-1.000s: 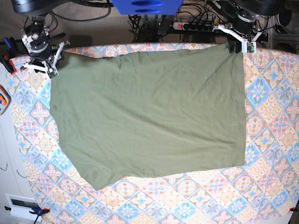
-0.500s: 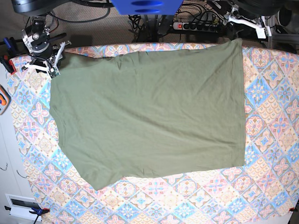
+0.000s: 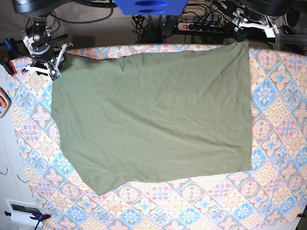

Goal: Layout the t-shirt on the table in an organized manner, then fold the t-shirt properly
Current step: 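Release the shirt corner with the left gripper and raise it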

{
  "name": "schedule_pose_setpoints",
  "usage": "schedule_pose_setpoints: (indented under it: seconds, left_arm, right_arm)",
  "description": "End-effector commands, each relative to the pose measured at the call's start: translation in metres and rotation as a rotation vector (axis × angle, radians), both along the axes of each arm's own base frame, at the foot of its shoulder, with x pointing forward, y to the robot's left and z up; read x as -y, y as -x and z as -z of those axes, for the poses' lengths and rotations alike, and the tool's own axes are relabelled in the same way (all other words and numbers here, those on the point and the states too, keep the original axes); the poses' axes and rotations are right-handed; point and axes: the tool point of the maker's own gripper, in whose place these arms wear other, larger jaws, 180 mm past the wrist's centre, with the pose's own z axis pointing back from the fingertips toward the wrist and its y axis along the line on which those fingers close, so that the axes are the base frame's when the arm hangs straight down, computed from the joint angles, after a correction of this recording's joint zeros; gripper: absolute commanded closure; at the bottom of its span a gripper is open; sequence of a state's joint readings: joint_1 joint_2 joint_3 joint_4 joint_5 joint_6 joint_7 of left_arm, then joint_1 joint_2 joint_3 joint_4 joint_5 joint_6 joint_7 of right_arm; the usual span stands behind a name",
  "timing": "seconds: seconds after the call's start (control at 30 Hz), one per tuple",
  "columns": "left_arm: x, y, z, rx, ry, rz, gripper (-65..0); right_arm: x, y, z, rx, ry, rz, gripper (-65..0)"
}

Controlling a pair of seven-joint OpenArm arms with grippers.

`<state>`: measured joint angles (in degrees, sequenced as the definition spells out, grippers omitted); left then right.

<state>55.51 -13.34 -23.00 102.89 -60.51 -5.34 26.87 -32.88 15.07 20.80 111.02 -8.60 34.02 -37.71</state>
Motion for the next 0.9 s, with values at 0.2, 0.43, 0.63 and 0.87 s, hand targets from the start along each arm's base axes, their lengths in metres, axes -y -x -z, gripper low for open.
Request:
schedule_pose_setpoints:
  seconds: [0.2,0.43,0.63,0.87]
  left_arm:
    - [0.010,-0.016,-0.004,0.022,0.085,0.016,-35.0]
    - [0.008,-0.021,-0.008,0.047,0.129,-0.010,-28.6]
    - [0.010,-0.038,-0.015,0.104,0.130,0.022,-17.3]
    - [-0.003,-0.041,-0.024,0.150,0.102,-0.003,0.0]
  right_arm:
    - [0.003,-0.005,-0.009,0.030,0.012,-0.007,-16.9]
    - [0.005,-0.005,-0.009,0.030,0.014,-0.003,-16.9]
    - [0.004,-0.005,-0.009,0.029,0.013,-0.004,-16.9]
    - [0.005,-0.005,-0.010,0.033,0.015,-0.003,-16.8]
